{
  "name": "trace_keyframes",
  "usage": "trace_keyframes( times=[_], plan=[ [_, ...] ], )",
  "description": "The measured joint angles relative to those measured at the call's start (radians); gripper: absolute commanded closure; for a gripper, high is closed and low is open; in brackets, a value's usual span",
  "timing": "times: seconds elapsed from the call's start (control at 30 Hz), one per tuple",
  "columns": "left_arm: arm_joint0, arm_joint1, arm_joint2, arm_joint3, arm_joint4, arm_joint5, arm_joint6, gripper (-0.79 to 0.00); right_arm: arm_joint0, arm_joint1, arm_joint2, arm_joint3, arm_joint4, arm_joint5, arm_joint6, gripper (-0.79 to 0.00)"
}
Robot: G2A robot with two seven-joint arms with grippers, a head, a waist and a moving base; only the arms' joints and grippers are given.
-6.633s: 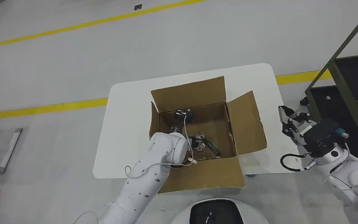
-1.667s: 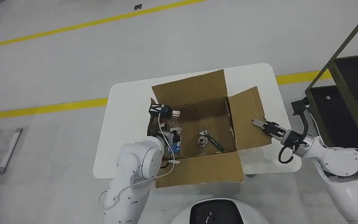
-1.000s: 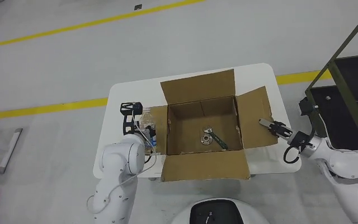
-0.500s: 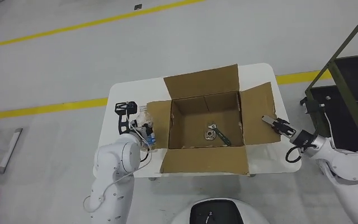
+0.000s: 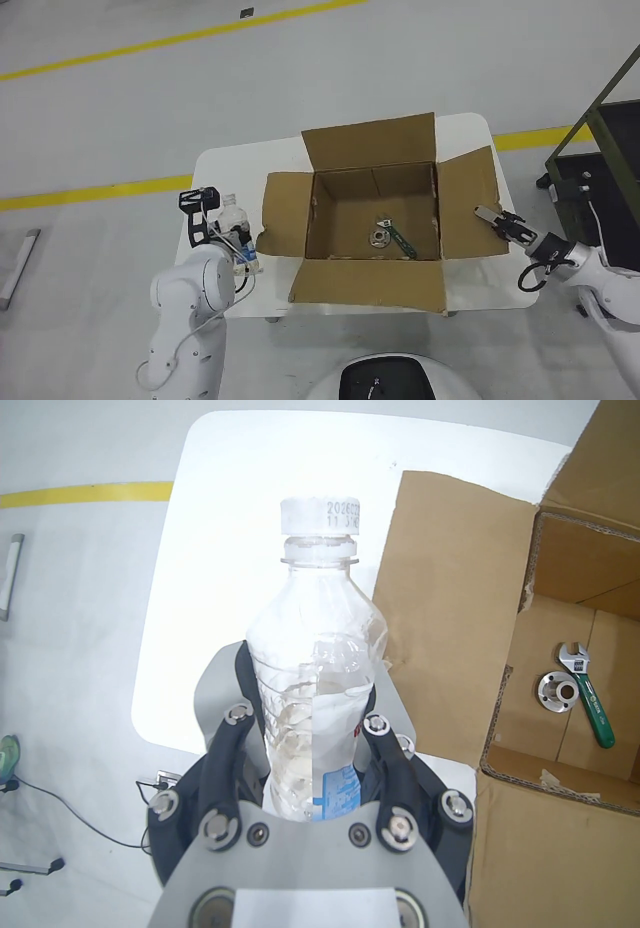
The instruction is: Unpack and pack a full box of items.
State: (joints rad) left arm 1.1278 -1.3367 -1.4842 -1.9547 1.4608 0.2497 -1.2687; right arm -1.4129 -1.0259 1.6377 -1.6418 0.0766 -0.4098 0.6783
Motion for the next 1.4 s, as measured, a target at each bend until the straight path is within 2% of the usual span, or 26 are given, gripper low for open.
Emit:
trace_keyframes(
  times=[0.13,0.17,0.2,0.23,0.47,0.97,1.17,1.4],
  plan=[
    [0.032,0.004,-0.044,-0.002,-0.001,0.0,-0.02,0.0,-0.005,0.003,0.017,-0.016,-0.006,0.001,0.01,0.0],
    [0.043,0.005,-0.052,0.0,0.005,-0.002,-0.024,0.0,-0.006,0.004,0.019,-0.018,-0.008,0.001,0.012,-0.037],
    [0.058,0.006,-0.059,0.005,0.009,-0.005,-0.03,0.0,-0.006,0.005,0.02,-0.02,-0.011,0.003,0.015,-0.372],
    [0.068,0.006,-0.061,0.01,0.011,-0.008,-0.033,0.0,-0.005,0.005,0.021,-0.021,-0.012,0.005,0.017,-0.785],
    [0.104,0.001,-0.012,0.073,-0.003,-0.015,-0.028,0.0,-0.003,0.007,0.017,-0.025,-0.025,0.007,0.014,-0.785],
    [0.113,0.001,0.003,0.08,-0.01,-0.033,-0.004,0.0,-0.096,0.01,0.115,-0.138,-0.1,-0.063,-0.135,-0.785],
    [0.097,-0.001,0.071,0.16,0.008,-0.119,0.014,0.0,-0.137,0.007,0.149,-0.172,-0.12,-0.125,-0.209,-0.785],
    [0.06,-0.005,0.129,0.266,0.041,-0.147,0.019,0.0,-0.163,0.005,0.167,-0.186,-0.136,-0.143,-0.229,-0.785]
  ],
)
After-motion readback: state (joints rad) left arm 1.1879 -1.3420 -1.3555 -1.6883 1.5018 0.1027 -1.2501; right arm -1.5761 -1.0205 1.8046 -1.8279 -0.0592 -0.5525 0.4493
